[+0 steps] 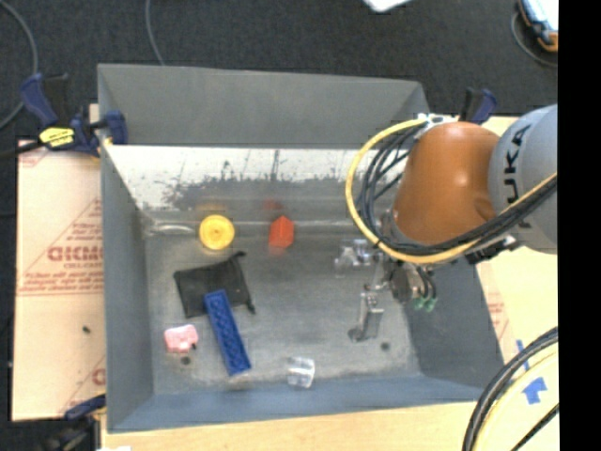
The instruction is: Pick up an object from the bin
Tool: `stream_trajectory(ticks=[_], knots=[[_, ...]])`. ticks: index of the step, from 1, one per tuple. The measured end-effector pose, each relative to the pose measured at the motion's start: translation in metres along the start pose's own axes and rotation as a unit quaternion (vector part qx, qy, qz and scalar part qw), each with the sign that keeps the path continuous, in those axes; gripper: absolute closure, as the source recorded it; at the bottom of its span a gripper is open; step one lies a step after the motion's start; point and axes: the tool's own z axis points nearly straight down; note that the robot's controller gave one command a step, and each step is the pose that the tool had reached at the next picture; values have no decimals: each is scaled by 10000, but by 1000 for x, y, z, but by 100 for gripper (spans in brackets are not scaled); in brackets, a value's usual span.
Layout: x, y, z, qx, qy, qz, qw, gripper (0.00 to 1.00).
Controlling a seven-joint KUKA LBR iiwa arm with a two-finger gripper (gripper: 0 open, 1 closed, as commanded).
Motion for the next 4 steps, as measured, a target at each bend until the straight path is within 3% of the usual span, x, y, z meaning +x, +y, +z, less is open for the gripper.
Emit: stream_trajectory(ticks=[1, 2, 3, 4], knots=[[-2, 0, -4, 3, -43, -3, 10000, 0], [-37, -5, 75, -3, -30, 360, 9993, 0], [-69, 46, 49, -7, -86, 133, 9999, 0], [-36, 49, 80, -7, -49, 566, 9984, 0]])
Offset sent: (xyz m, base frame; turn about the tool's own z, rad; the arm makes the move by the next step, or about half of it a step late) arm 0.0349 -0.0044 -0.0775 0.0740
